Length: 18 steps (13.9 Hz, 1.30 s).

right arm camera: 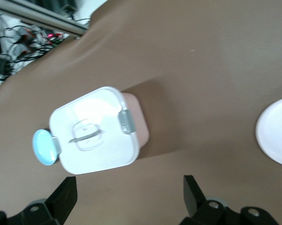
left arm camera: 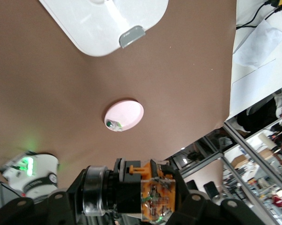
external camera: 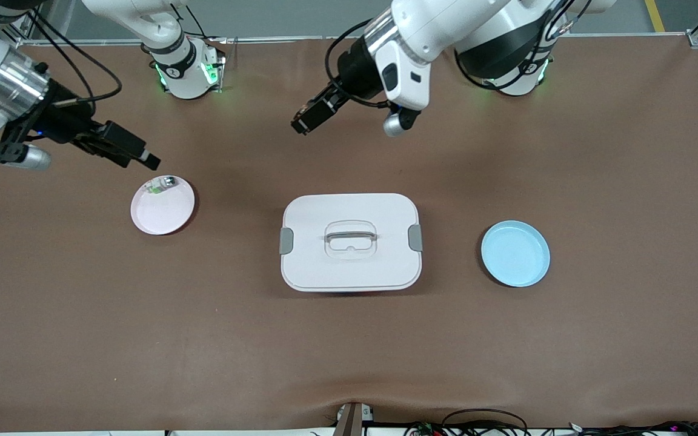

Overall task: Transfer orange switch to right arm and place
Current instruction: 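Carry the switch toward the right gripper while the right gripper approaches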

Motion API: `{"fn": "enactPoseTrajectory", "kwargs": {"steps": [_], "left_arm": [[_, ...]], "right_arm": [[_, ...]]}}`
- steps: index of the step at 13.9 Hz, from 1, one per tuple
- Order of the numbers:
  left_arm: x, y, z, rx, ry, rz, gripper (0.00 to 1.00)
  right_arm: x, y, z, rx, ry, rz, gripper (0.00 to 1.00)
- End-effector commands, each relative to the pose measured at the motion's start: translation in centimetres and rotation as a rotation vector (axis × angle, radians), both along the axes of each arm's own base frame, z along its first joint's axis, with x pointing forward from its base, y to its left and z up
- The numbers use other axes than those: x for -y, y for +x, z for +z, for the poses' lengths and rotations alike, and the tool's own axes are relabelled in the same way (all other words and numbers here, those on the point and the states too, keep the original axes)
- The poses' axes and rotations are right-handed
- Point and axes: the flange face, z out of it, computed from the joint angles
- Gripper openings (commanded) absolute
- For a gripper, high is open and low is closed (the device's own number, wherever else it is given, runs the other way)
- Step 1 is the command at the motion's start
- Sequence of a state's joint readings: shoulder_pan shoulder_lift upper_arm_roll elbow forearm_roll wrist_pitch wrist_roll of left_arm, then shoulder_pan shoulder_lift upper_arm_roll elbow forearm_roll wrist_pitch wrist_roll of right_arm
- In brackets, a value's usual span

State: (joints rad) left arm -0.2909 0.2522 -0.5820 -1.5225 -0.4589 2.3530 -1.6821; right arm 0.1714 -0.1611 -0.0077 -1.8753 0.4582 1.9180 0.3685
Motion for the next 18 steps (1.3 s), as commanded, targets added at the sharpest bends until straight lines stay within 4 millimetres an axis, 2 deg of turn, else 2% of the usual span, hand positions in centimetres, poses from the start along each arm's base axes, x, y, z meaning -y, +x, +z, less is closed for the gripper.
{"fn": "enactPoseTrajectory", "kwargs": {"steps": [1, 3, 4, 5, 8, 10, 12, 18], "left_arm": [[2.3, 0.1, -1.9, -0.091, -0.057, 0.083, 0.14], [2.9, 0.8, -4.2, -0.15, -0.056, 0.114, 0.14], [2.9, 1.0, -4.7, -0.182, -0.06, 0.132, 0.14], [3.1, 1.2, -5.3, -0.209, -0.061, 0.143, 0.14], [3.6, 1.5, -7.4, -0.255, -0.048, 0.154, 0.14], [3.8, 1.4, -7.8, -0.269, -0.047, 0.158, 0.14], [4.3, 1.0, -7.7, -0.267, -0.046, 0.15, 0.15], [4.8, 0.6, -7.4, -0.242, -0.067, 0.157, 0.15]], "right_arm": [[-2.6, -2.9, 1.0, 0.07, 0.049, 0.005, 1.0], [-4.9, -4.3, 1.2, 0.098, 0.05, 0.081, 1.0], [-6.1, -4.8, 1.7, 0.122, 0.053, 0.113, 1.0], [-6.5, -5.3, 1.7, 0.152, 0.06, 0.106, 1.0], [-7.1, -7.9, -0.7, 0.192, 0.152, 0.046, 1.0], [-8.4, -8.9, -1.8, 0.192, 0.171, 0.053, 1.0], [-10.1, -9.2, -1.6, 0.216, 0.199, 0.059, 1.0], [-12.6, -8.2, -3.9, 0.22, 0.213, 0.04, 1.0]]}}
